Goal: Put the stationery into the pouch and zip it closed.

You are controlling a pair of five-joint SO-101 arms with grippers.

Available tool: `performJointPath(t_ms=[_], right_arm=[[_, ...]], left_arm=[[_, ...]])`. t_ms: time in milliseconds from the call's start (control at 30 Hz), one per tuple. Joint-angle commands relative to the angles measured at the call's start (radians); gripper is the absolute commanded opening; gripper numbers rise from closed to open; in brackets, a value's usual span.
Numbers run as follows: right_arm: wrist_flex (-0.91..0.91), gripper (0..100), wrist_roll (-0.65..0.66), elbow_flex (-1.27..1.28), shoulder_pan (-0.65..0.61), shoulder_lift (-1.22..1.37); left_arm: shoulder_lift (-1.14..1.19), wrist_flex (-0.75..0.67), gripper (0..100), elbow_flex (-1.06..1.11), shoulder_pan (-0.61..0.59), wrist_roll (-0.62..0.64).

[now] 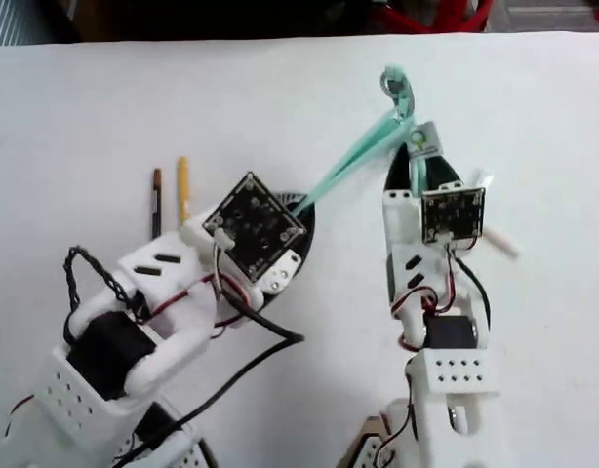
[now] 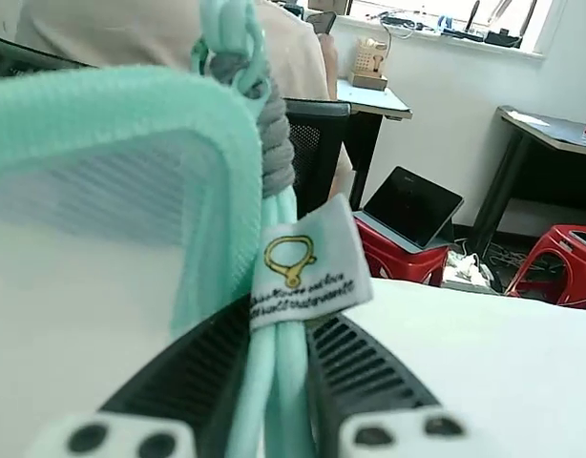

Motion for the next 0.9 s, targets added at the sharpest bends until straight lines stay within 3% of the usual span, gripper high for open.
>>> performJointPath(t_ms=[0, 167, 400, 667, 867], right_arm=[[0.001, 1.8, -0.009, -0.025, 0.033, 0.035], [0.004, 1.8, -0.163, -0.132, 0.163, 0.196], [0.004, 1.8, -0.176, -0.281, 0.139, 0.518], [0.090, 1.8, -0.183, -0.288, 0.047, 0.455], [0.137, 1.8, -0.261, -0.288, 0.013, 0.383]], left_arm=[[-0.019, -0.025, 2, -0.040, 0.015, 0.009], [-0.019, 0.061, 2, -0.143, 0.013, 0.006], [-0.019, 0.104, 2, -0.265, 0.016, 0.006], [-0.018, 0.084, 2, -0.235, 0.019, 0.037], [-0.018, 0.023, 2, -0.144, 0.019, 0.051]])
